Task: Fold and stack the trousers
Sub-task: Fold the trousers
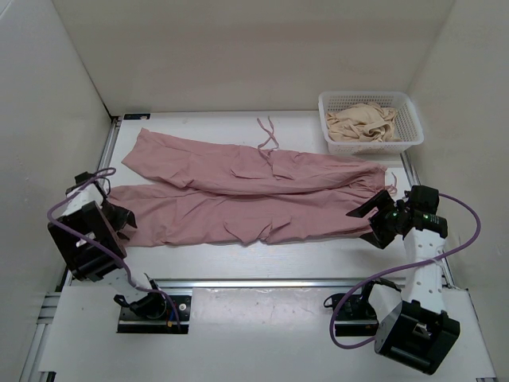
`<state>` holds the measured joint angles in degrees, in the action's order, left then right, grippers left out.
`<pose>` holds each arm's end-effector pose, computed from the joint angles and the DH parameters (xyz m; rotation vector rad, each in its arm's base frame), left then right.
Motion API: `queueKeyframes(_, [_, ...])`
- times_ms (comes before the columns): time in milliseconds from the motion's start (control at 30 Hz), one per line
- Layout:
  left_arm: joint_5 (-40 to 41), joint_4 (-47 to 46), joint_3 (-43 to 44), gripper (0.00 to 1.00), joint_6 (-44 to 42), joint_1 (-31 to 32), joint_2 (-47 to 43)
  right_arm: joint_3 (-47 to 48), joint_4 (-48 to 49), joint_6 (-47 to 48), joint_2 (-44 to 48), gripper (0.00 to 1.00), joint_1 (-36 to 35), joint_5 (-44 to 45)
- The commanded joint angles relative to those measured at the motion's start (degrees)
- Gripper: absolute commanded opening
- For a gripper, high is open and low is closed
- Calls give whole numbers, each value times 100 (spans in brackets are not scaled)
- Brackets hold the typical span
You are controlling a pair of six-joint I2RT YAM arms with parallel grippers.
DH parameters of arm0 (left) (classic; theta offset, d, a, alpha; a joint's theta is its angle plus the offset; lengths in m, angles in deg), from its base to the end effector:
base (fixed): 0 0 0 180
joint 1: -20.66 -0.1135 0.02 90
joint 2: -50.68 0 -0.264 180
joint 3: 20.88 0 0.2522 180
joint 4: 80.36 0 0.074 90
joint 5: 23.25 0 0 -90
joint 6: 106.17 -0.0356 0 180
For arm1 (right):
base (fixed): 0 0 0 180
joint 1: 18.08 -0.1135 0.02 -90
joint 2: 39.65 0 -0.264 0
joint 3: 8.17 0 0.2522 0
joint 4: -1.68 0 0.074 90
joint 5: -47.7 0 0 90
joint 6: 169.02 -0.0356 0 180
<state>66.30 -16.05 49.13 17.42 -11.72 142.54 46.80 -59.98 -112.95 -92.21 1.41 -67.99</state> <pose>0.2282 0.1444 0.1741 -1.6735 2.5793 -0.0132 0.1614 -0.0407 0.2426 1.0179 2.3839 0.6746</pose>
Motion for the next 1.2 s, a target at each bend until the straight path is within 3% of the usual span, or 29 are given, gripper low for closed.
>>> queueKeyframes(0, [115, -36, 158, 57, 43, 336, -325, -78, 61, 18, 131, 88, 20, -120])
queueKeyframes(67, [167, -36, 316, 66, -9, 530, -440, -78, 61, -34, 184, 88, 20, -120])
queueKeyframes(133, [116, -36, 614, 67, -89, 846, -493, -130, 61, -87, 237, 82, 20, -120])
queueKeyframes(267, [413, 245, 1186, 75, -89, 1479, -99, -183, 245, -279, 237, 49, 20, 29])
queueKeyframes(367, [414, 298, 1441, 80, -89, 1770, 444, -324, 535, -447, 185, 50, 20, 91])
queueKeyframes(433, [265, 368, 1616, 81, -89, 1954, 745, -324, 589, -570, -25, 69, 20, 257])
queueKeyframes(500, [265, 421, 1696, 81, -28, 2077, 1097, -272, 642, -623, -175, 74, 20, 424])
queueKeyframes(667, [204, 421, 1994, 81, 86, 2412, 1729, -219, 887, -834, -764, 73, 20, 987])
queueKeyframes(800, [81, 421, 2215, 81, 87, 2465, 2160, -105, 1019, -984, -1230, 62, 20, 1364])
queueKeyframes(900, [28, 474, 2504, 81, 87, 2465, 2459, 18, 766, -1141, -1301, 61, 20, 1970])
queueKeyframes(1067, [-34, 588, 3075, 81, -27, 2587, 2978, 80, 606, -1414, -977, 75, 20, 2499])
queueKeyframes(1167, [-34, 763, 3741, 81, -27, 2719, 3303, 27, 676, -1467, -1290, 75, 20, 2447])
